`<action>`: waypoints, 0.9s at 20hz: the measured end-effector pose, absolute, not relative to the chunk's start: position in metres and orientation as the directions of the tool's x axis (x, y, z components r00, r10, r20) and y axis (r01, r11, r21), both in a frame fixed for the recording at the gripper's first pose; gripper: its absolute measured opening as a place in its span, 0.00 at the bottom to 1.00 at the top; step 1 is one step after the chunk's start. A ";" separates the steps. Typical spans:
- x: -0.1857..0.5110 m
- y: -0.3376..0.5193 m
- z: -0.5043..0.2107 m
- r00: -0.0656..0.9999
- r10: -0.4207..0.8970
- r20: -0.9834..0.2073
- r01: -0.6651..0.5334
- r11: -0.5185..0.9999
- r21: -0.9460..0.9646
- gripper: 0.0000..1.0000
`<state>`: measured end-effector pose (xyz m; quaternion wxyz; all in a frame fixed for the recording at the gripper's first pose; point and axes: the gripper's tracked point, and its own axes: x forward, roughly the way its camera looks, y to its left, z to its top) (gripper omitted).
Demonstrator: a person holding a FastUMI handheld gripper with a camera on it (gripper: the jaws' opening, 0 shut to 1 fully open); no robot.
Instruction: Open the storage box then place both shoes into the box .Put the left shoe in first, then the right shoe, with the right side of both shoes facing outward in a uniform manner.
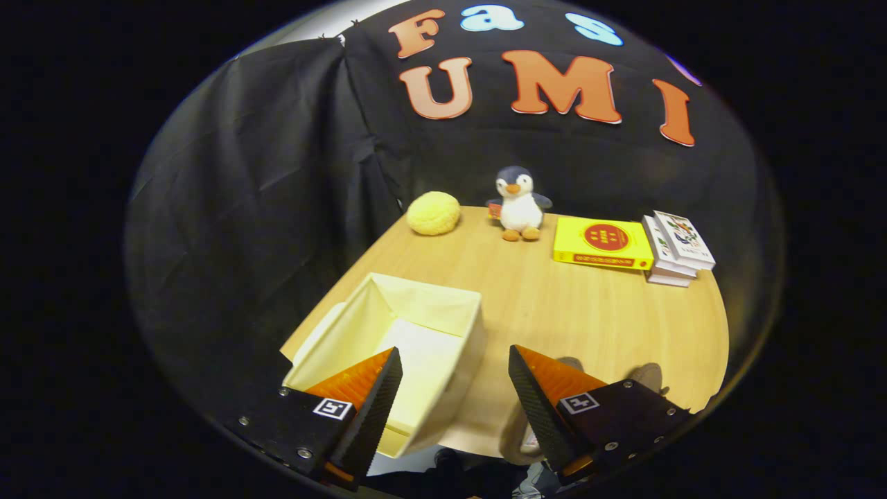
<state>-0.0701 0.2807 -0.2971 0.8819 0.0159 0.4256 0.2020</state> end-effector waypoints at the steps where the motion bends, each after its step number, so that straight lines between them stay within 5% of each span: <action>1: -0.076 0.266 -0.308 0.548 0.348 -0.760 -0.322 0.927 0.192 0.93; 8: -0.093 0.196 -0.369 0.493 0.206 -0.845 -0.205 0.972 0.117 0.84; 18: -0.107 0.157 -0.469 0.417 0.096 -0.904 -0.136 0.990 0.042 0.53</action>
